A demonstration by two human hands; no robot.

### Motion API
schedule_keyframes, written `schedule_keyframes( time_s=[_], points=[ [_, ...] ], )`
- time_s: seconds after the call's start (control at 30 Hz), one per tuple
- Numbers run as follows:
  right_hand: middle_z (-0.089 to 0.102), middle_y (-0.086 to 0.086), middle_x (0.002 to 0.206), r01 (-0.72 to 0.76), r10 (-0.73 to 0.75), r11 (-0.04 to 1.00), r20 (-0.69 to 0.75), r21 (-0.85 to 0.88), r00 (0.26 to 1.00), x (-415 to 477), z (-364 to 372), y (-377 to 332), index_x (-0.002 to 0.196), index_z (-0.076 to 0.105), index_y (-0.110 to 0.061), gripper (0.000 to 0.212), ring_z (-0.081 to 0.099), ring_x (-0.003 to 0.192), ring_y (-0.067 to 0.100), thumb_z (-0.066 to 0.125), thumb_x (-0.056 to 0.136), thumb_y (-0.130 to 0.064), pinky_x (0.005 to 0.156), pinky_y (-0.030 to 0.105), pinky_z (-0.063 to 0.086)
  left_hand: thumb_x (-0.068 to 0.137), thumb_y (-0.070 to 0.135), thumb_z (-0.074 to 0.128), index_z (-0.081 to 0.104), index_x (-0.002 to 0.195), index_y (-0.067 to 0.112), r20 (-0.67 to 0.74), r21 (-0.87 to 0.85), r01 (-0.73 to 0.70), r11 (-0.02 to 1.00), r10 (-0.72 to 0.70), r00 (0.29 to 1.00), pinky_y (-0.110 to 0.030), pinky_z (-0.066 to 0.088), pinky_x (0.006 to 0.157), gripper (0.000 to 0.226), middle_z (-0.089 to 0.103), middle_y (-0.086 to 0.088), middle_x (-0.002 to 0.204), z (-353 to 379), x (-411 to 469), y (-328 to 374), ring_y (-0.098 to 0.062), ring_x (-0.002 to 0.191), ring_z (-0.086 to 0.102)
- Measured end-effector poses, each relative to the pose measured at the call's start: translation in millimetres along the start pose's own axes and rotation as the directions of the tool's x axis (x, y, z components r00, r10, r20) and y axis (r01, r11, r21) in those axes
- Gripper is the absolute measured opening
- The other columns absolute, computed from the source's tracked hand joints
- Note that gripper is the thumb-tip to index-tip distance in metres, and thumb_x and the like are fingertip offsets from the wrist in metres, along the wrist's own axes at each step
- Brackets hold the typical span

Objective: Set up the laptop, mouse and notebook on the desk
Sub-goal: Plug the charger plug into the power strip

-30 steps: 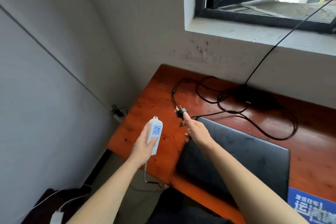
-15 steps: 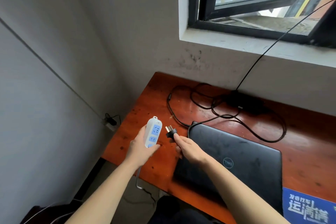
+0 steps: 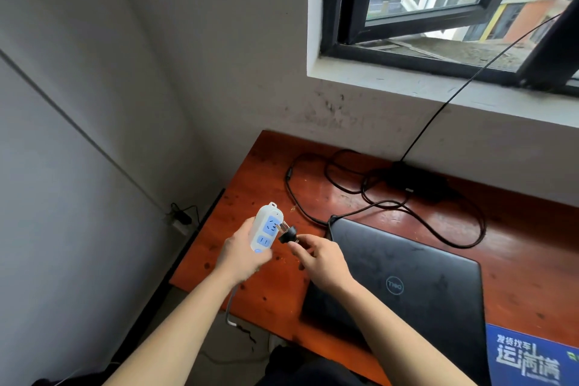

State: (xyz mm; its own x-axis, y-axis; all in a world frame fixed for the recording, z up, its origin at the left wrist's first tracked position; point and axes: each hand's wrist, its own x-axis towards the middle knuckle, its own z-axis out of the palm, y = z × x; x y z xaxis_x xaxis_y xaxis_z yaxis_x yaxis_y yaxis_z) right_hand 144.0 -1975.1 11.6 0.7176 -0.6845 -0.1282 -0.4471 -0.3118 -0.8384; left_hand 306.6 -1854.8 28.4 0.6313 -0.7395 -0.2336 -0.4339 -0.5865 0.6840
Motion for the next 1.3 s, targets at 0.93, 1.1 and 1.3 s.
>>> schedule_keyframes(
  time_s=[0.93, 1.1, 1.3],
  points=[
    [0.066, 0.004, 0.094, 0.295, -0.232, 0.685, 0.184, -0.666, 0.955, 10.7, -27.0, -46.2, 0.102, 0.067, -0.013, 0.040, 0.066, 0.082, 0.028, 0.043, 0.103, -0.045, 0.066, 0.036, 0.048, 0.082, 0.028, 0.072, 0.029, 0.105, 0.025, 0.008, 0.536, -0.087, 0.839, 0.098, 0.995, -0.015, 0.019, 0.041, 0.049, 0.070, -0.010, 0.105, 7.5, -7.3, 17.2, -0.026, 0.076, 0.067],
    [0.064, 0.003, 0.093, 0.304, -0.266, 0.680, 0.162, -0.667, 0.950, 10.2, -28.8, -47.2, 0.104, 0.065, -0.013, 0.039, 0.065, 0.080, 0.029, 0.043, 0.103, -0.045, 0.062, 0.034, 0.042, 0.080, 0.031, 0.074, 0.035, 0.109, 0.025, -0.028, 0.479, -0.075, 0.874, 0.100, 0.995, -0.014, 0.022, 0.041, 0.049, 0.069, -0.008, 0.103, -0.2, -5.3, 22.6, -0.016, 0.067, 0.048],
    [0.065, 0.004, 0.092, 0.337, -0.264, 0.689, 0.211, -0.642, 0.941, 10.6, -31.5, -42.8, 0.104, 0.065, -0.012, 0.042, 0.064, 0.079, 0.027, 0.042, 0.104, -0.046, 0.065, 0.037, 0.048, 0.082, 0.033, 0.073, 0.034, 0.112, 0.027, 0.042, 0.497, -0.111, 0.861, 0.104, 0.994, -0.013, 0.026, 0.043, 0.049, 0.068, -0.006, 0.107, -4.1, -2.9, 21.1, -0.019, 0.068, 0.055]
  ],
)
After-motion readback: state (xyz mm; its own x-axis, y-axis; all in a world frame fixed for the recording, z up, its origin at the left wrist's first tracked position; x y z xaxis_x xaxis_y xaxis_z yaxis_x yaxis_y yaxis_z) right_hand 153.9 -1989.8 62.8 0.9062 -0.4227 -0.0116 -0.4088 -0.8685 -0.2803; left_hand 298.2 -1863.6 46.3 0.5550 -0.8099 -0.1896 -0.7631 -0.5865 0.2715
